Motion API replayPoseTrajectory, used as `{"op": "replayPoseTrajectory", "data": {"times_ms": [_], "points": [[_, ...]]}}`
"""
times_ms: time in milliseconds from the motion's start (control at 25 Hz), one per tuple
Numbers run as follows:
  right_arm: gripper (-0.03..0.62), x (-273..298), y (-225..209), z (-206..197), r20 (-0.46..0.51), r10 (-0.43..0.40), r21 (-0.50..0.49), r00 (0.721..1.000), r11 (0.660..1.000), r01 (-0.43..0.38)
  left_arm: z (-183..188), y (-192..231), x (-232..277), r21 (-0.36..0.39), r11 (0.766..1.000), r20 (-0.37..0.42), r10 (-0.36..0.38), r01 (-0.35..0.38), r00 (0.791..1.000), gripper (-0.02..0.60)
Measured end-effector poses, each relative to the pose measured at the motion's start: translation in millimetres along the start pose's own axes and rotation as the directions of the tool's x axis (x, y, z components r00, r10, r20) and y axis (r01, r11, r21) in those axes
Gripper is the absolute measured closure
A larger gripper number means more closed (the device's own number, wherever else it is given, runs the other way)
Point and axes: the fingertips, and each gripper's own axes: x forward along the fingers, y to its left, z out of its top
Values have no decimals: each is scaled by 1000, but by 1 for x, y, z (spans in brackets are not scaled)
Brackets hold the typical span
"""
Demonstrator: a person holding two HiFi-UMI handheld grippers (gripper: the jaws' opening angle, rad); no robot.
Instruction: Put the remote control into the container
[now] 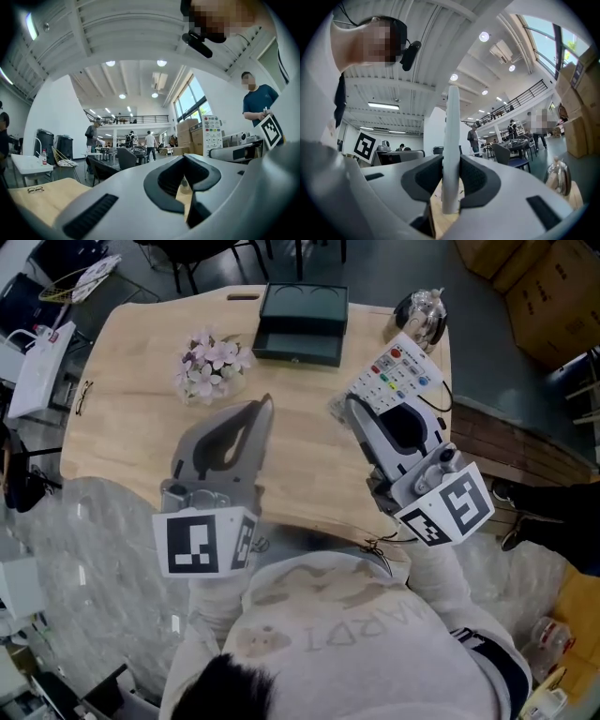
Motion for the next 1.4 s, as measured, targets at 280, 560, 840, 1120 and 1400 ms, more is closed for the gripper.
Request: {"op": "replayPoseTrajectory", "data": {"times_ms": [280, 560, 840, 1120, 1400], "points": [[488, 33, -53, -27, -79, -62, -58, 995, 997, 58, -26, 9, 40, -13, 999, -62, -33, 32, 998, 581], [488, 79, -104, -63, -203, -141, -168, 969, 980, 108, -42, 25, 81, -41, 993, -72, -111, 108, 991, 581], [488, 135, -151, -117, -374, -206, -318, 904, 944, 83, -66, 56, 111, -75, 987, -86, -151, 145, 985, 581], [488, 181, -173, -187, -535, -232, -407, 812, 914, -7, -90, 78, 125, -116, 978, -101, -188, 176, 977, 581], [488, 205, -188, -253, -679, -263, -492, 686, 856, -159, -107, 95, 131, -142, 971, -134, -211, 192, 968, 581]]}}
